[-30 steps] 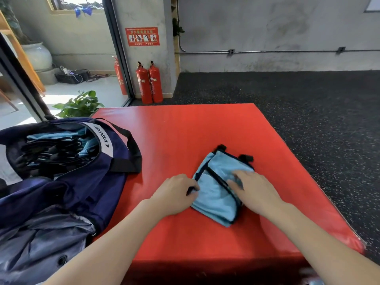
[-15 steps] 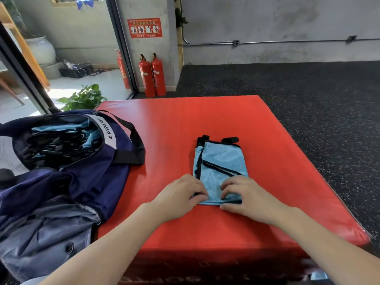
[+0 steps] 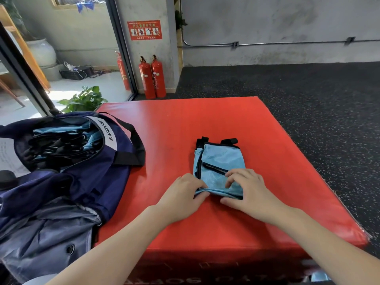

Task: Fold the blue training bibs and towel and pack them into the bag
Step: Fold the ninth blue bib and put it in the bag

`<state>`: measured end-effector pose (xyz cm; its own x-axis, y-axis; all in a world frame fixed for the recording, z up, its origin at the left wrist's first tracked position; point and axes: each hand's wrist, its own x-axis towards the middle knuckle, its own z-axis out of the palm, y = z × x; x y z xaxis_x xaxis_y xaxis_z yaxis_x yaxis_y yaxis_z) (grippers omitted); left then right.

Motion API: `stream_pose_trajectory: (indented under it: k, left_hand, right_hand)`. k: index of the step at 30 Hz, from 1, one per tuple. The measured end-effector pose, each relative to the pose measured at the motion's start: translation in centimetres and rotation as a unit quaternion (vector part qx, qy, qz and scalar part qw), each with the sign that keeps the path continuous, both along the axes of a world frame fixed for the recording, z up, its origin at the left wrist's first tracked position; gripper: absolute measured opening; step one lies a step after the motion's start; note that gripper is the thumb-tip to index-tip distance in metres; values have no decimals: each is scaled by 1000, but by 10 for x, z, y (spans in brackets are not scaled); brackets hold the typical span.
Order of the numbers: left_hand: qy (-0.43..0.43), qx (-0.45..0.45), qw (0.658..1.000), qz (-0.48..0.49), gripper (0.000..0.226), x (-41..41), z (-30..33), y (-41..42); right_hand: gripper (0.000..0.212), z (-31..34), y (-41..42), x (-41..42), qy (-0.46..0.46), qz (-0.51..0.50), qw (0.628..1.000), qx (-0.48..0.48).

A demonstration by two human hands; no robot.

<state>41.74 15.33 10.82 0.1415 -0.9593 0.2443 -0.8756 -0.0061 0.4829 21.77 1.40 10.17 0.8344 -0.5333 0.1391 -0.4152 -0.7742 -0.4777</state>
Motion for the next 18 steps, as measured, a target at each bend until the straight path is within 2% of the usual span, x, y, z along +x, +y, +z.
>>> stream_pose_trajectory:
  k: [2, 7, 10, 14, 18]
  left_hand:
    - [14, -7, 1000, 8, 10, 0, 0, -1]
    - [118, -7, 992, 34, 13, -3, 10, -2]
    - [188, -19, 981, 52, 11, -7, 12, -3]
    - [218, -49, 973, 56, 13, -13, 15, -3]
    - [255, -62, 963, 69, 14, -16, 16, -4]
  right_hand:
    - [42, 5, -4, -5, 35, -17, 999, -11]
    - [25, 20, -24, -20, -7, -39, 993, 114]
    - [19, 28, -29, -25, -19, -30, 987, 157]
    - [17, 36, -29, -30, -53, -22, 976, 212]
    - [19, 37, -27, -27, -74, -35, 973, 218]
